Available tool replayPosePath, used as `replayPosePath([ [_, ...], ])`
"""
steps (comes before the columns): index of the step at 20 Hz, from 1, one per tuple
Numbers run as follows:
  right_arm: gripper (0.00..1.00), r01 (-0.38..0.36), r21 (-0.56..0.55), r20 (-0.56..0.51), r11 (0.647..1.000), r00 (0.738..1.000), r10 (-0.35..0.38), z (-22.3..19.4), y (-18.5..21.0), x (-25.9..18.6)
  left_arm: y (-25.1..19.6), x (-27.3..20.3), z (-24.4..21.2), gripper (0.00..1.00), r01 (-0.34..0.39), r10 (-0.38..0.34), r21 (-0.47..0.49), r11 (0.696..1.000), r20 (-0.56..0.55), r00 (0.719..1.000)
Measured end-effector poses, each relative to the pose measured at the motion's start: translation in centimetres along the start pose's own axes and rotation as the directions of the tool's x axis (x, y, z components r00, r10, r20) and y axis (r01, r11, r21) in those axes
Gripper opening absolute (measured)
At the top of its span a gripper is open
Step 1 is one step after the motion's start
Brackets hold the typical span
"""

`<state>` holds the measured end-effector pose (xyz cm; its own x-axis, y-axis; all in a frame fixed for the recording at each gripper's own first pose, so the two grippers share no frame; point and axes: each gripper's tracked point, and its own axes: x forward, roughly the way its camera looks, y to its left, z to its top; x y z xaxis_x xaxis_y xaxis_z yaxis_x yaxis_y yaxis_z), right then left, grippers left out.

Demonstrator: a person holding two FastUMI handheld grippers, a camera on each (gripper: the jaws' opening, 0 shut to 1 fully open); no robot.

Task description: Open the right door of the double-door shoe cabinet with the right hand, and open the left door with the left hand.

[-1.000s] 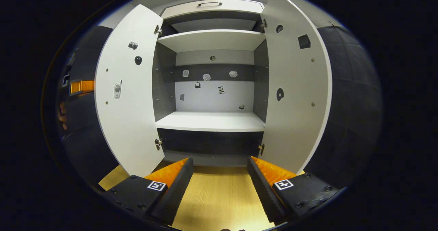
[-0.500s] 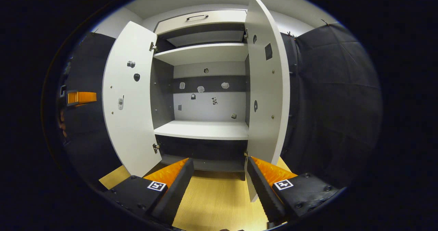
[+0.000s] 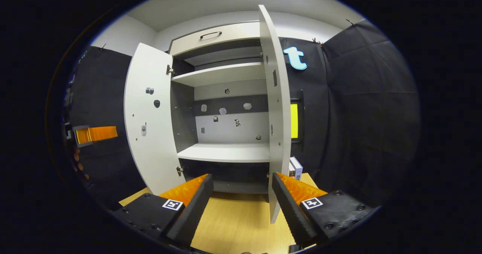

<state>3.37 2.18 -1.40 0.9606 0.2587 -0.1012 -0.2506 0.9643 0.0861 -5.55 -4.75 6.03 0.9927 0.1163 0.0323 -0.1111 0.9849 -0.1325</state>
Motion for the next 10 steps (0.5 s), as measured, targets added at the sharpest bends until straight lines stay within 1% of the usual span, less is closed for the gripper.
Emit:
replayPosePath([
  [1, 0.98, 0.009, 0.006, 0.006, 1.0, 1.0, -0.009, 0.4, -0.2, -0.2, -0.2, -0.2, 0.0, 0.46, 0.005, -0.005, 0.013, 1.0, -0.004, 1.0],
  [3, 0.97, 0.028, 0.021, 0.024, 0.999, 0.999, -0.028, 1.4, -0.7, -0.6, -0.2, -0.5, 0.0, 0.5, -0.001, 0.001, 0.042, 0.999, -0.001, 1.0],
  [5, 0.98, 0.06, 0.023, 0.045, 0.998, 0.997, -0.061, 2.0, -1.0, -0.8, -0.2, -0.6, 0.2, 0.63, 0.003, -0.004, 0.061, 0.998, 0.019, 1.0],
  [7, 0.98, 0.096, 0.012, 0.06, 0.995, 0.994, -0.096, 2.4, -1.4, -1.1, -0.1, -0.7, -0.5, 0.7, 0.015, -0.016, 0.073, 0.997, 0.009, 1.0],
  [10, 0.98, 0.116, 0.021, 0.063, 0.993, 0.991, -0.117, 2.0, -1.0, -1.1, -0.2, -0.6, -1.2, 0.7, 0.034, -0.034, 0.106, 0.994, -0.004, 0.999],
])
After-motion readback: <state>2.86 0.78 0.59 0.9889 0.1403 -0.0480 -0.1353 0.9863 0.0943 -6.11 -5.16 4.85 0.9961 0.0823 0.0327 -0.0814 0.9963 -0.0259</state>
